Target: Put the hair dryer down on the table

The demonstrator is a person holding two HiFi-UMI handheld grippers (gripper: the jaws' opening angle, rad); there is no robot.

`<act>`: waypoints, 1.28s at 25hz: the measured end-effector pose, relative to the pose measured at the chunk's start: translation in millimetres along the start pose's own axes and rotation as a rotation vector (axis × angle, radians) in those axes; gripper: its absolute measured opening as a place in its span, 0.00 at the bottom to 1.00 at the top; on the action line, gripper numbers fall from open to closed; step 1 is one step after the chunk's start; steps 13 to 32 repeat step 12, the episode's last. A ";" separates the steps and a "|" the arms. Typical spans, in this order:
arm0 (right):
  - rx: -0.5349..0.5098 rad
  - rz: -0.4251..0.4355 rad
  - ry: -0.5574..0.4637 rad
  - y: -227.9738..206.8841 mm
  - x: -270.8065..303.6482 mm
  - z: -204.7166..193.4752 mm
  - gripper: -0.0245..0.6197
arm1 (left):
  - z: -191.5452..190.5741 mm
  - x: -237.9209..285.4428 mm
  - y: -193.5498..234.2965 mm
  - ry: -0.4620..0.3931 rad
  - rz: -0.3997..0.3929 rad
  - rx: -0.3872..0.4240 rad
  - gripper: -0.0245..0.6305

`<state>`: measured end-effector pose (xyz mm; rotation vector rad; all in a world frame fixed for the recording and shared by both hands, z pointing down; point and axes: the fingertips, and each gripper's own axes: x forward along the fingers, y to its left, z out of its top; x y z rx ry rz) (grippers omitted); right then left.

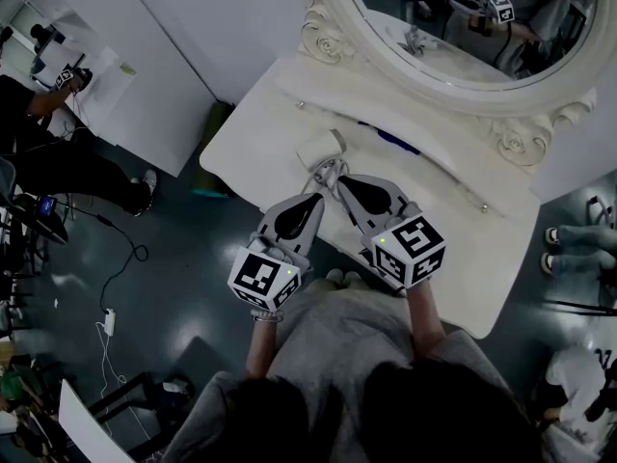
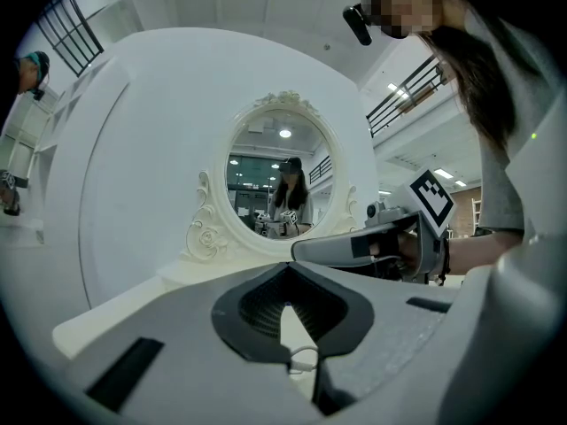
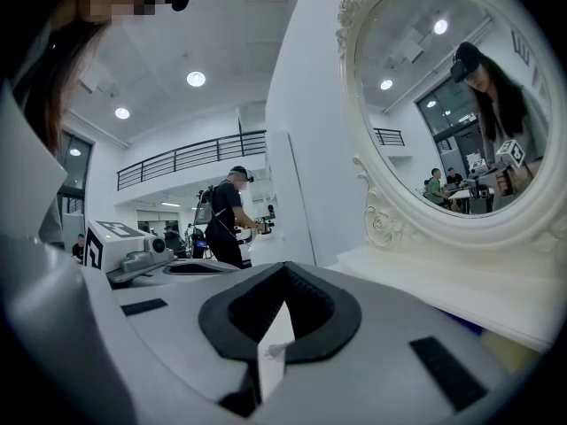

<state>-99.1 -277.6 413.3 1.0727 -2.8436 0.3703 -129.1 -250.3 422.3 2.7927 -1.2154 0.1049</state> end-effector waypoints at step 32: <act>-0.017 0.035 0.020 10.5 -5.7 -8.4 0.04 | -5.6 -6.8 -7.3 0.001 0.017 -0.008 0.04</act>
